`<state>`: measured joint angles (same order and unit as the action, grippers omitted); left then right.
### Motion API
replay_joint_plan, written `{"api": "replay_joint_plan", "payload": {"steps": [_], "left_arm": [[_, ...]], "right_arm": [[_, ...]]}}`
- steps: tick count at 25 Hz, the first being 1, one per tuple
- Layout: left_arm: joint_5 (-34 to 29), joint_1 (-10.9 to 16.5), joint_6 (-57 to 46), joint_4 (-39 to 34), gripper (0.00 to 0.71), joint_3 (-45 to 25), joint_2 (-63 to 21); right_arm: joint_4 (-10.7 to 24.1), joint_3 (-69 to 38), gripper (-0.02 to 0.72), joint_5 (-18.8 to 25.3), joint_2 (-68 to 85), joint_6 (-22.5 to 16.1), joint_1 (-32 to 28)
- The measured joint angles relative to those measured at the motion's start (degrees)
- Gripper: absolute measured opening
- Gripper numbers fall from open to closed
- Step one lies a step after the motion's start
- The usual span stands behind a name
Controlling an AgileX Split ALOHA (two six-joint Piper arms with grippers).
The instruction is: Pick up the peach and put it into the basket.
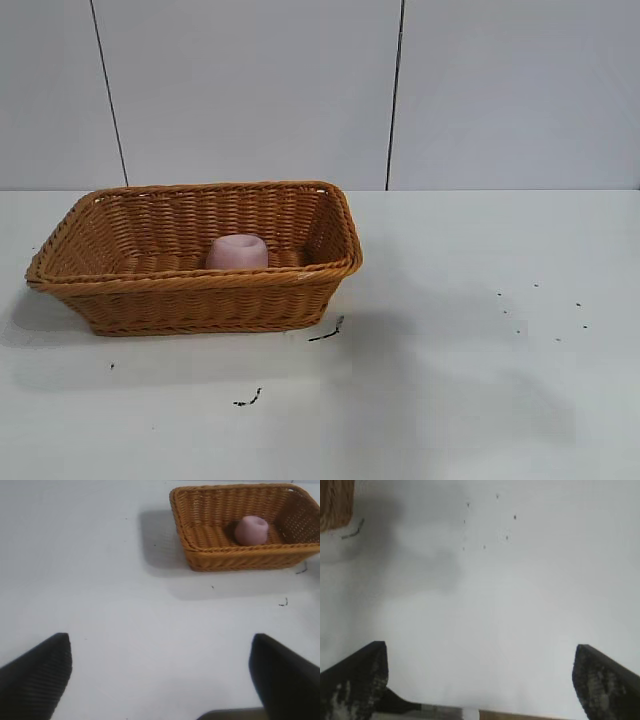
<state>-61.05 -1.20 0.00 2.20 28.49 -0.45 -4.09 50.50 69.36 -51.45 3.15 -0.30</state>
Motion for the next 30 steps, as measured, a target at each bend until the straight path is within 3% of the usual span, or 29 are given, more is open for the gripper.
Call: {"api": "replay_joint_plan", "payload": {"steps": [10,18,30], "left_arm": [[0.0,0.0,0.0,0.0,0.693,0.0,0.0],[0.0,0.0,0.0,0.0,0.693,0.0,0.0],[0.0,0.0,0.0,0.0,0.693,0.0,0.0]], "right_arm": [[0.0,-21.5,0.695,-8.9,31.4,0.0,0.0],[0.0,-22.0,0.695,-10.4,50.3,0.0,0.0],[0.1,-22.0,0.695,-10.3,51.7,0.0,0.0]]}}
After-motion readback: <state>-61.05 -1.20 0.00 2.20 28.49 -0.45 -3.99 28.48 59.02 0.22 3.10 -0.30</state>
